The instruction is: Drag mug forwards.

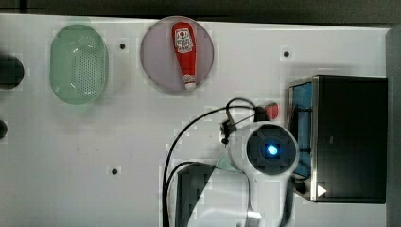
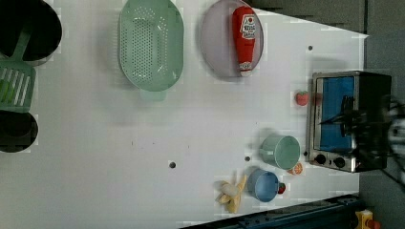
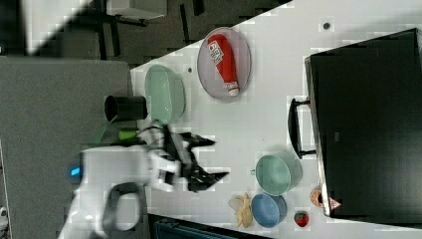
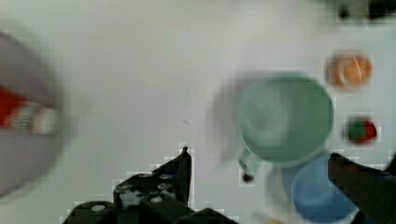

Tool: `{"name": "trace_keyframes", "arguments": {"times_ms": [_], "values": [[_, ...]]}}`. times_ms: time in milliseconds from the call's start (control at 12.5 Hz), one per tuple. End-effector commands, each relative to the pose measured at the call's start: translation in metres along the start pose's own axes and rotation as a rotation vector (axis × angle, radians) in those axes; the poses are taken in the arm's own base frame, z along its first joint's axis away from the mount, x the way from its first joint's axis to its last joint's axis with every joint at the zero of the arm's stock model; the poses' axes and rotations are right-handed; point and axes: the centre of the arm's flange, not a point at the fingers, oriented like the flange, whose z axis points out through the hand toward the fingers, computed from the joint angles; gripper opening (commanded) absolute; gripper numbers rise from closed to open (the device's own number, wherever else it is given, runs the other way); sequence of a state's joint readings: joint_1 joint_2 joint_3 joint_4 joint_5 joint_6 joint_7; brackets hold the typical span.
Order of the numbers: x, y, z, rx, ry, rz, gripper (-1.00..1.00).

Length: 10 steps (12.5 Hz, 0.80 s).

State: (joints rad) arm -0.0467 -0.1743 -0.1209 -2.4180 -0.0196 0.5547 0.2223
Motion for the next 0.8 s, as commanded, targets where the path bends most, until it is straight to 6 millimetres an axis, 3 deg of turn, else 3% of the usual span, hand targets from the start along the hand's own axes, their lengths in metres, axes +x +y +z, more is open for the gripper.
{"name": "trace_keyframes", "arguments": {"times_ms": [80,640,720,800], "values": [[0.024,0.006,0.027,0.023,0.026,0.288,1.00],[0.039,-0.009,0.141,-0.022,0.044,0.484,1.00],[0.040,-0.011,0.152,-0.017,0.049,0.502,0.93],[0.040,-0.012,0.162,-0.015,0.053,0.507,0.69]]}}
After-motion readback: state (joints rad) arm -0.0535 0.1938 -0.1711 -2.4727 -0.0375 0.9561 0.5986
